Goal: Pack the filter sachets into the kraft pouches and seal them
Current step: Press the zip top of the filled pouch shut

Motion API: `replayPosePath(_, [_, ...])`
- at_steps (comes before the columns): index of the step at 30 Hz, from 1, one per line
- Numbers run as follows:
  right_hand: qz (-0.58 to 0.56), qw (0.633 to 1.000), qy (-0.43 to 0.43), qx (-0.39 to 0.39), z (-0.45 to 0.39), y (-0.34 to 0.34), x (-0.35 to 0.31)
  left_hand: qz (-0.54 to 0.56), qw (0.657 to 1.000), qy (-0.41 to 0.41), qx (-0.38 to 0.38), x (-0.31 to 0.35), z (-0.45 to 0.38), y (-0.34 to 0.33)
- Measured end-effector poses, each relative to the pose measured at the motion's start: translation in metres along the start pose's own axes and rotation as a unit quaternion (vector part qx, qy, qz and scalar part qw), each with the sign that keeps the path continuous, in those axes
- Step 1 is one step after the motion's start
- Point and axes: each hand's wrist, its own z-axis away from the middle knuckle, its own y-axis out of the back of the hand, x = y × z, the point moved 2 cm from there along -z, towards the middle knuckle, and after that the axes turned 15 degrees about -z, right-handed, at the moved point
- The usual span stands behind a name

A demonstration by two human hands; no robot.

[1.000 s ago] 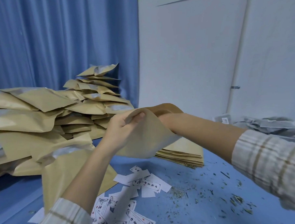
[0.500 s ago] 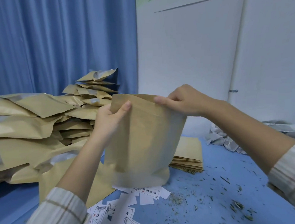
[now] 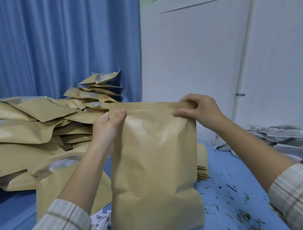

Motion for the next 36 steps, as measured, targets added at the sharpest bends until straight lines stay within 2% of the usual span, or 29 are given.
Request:
replayPosePath(2, [0.023,0.999,-0.011,-0.021,-0.002,-0.001,-0.003,-0.018,1.0,0.014,0.018,-0.005,0.003,-0.004])
replayPosePath(6, [0.115,0.985,-0.042,-0.124,-0.009,-0.02,-0.016,-0.052,0.998,-0.006,0.021,-0.009,0.009,-0.011])
replayPosePath(10, [0.089,0.977,-0.038,-0.188,-0.019,-0.045,-0.035,-0.042,0.999,-0.005,-0.015,-0.006,0.012,-0.019])
replayPosePath(12, [0.113,0.97,-0.023,-0.216,-0.024,-0.054,-0.044,-0.045,0.998,-0.014,-0.031,-0.003,0.014,-0.022])
replayPosePath(18, [0.188,0.959,0.007,-0.212,-0.028,-0.061,-0.05,-0.012,0.999,-0.034,0.029,-0.003,0.015,-0.018])
replayPosePath(21, [0.173,0.961,-0.003,-0.214,-0.027,-0.067,-0.053,-0.023,0.997,-0.034,0.064,-0.005,0.017,-0.02])
replayPosePath(27, [0.183,0.962,0.015,-0.204,-0.026,-0.077,-0.06,-0.131,0.98,-0.071,0.133,-0.007,0.016,-0.02])
replayPosePath(30, [0.152,0.966,0.006,-0.211,-0.026,-0.079,-0.063,-0.134,0.984,-0.067,0.098,-0.007,0.015,-0.023])
replayPosePath(34, [0.143,0.969,0.019,-0.201,-0.024,-0.084,-0.062,-0.067,0.996,-0.002,0.065,-0.011,0.014,-0.025])
replayPosePath(36, [0.134,0.968,0.016,-0.209,-0.023,-0.082,-0.061,-0.068,0.995,-0.031,0.068,-0.011,0.015,-0.022])
